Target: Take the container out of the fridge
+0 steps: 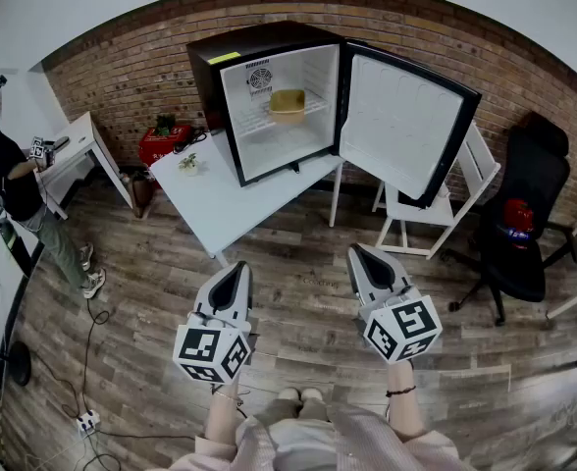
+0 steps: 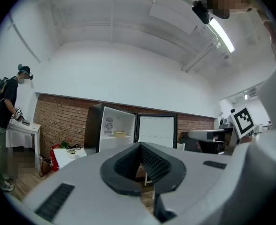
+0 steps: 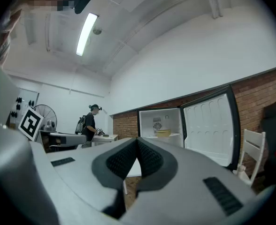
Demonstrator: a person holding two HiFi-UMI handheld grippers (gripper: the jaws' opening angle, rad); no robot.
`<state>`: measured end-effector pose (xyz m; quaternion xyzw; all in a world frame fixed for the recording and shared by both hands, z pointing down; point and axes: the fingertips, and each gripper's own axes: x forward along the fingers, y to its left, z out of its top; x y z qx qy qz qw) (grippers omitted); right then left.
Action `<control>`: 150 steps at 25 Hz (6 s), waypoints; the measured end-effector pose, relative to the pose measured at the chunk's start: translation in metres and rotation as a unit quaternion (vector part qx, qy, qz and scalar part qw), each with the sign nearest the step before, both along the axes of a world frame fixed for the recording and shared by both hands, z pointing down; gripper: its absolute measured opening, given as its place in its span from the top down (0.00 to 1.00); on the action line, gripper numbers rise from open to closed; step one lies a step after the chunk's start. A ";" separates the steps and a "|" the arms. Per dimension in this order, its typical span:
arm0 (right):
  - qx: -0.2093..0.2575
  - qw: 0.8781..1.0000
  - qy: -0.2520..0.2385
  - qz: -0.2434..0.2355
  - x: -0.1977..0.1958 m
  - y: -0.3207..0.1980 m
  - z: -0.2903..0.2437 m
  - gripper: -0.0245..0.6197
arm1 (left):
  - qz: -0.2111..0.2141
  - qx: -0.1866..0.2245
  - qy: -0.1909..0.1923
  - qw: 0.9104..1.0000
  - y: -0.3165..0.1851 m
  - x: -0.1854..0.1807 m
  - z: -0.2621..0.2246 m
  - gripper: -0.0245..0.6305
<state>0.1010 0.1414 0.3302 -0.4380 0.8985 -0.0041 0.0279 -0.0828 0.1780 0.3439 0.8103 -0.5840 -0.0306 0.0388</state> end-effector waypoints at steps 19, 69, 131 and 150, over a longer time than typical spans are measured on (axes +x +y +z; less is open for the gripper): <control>-0.025 0.999 -0.032 -0.001 0.017 -0.025 0.021 0.91 | -0.017 -0.004 0.007 1.000 -0.014 0.014 0.012 0.98; -0.073 0.997 0.018 -0.001 -0.060 -0.267 0.057 0.64 | -0.006 -0.043 0.033 0.999 -0.262 -0.057 0.041 0.98; 0.032 0.890 0.344 -0.296 -0.153 -0.476 0.034 0.64 | 0.031 -0.065 0.042 0.997 -0.471 -0.031 0.041 0.98; 0.019 0.779 0.528 -0.339 -0.167 -0.465 0.077 0.71 | 0.063 -0.090 0.056 0.992 -0.462 -0.022 0.050 0.98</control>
